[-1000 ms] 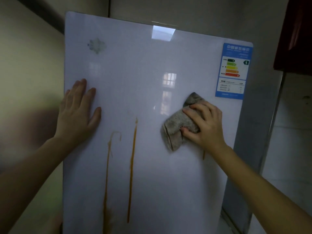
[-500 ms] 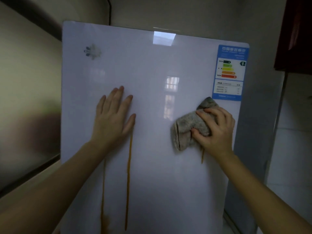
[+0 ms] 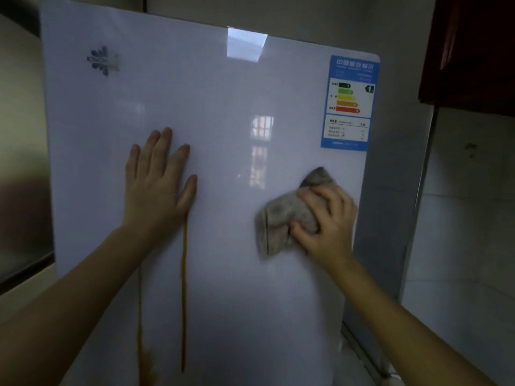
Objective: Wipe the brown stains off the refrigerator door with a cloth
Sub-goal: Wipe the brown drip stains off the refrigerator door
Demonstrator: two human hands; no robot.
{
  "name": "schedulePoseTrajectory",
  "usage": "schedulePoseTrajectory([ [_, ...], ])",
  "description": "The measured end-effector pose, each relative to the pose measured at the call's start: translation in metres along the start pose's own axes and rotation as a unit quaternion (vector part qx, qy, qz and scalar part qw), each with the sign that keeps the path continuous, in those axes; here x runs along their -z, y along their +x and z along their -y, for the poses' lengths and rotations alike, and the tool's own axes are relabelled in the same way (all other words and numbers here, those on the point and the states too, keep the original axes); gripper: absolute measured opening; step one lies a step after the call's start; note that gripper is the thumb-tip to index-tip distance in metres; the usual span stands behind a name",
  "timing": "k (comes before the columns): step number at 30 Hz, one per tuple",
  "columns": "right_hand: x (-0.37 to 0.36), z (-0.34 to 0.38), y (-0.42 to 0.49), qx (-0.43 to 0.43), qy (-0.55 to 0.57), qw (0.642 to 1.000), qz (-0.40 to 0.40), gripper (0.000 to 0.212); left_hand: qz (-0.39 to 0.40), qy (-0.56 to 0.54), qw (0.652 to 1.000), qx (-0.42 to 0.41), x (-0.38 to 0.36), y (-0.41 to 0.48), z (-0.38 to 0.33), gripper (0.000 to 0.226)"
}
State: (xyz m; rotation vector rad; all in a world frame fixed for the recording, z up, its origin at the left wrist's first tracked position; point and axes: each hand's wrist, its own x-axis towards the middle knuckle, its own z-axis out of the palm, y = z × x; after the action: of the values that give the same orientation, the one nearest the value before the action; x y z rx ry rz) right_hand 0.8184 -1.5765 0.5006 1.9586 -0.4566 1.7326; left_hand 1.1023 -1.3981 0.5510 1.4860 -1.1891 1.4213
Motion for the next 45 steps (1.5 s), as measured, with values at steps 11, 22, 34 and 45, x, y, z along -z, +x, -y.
schedulePoseTrajectory([
  [11,0.016,-0.015,-0.028,-0.108,0.003,0.994,-0.029,0.054,0.005,-0.003,1.0,0.004,-0.001,-0.001,-0.002,0.055],
  [22,0.008,0.014,-0.056,-0.17,0.001,0.984,-0.045,0.051,0.006,0.002,1.0,0.001,-0.002,-0.002,0.0,0.056],
  [34,-0.001,0.045,-0.072,-0.155,0.057,0.986,-0.001,0.05,0.002,-0.009,1.0,0.002,-0.004,-0.002,0.001,0.057],
  [45,-0.002,0.038,-0.054,-0.206,0.017,0.975,-0.077,0.037,-0.007,-0.001,1.0,-0.006,-0.004,-0.002,0.004,0.056],
])
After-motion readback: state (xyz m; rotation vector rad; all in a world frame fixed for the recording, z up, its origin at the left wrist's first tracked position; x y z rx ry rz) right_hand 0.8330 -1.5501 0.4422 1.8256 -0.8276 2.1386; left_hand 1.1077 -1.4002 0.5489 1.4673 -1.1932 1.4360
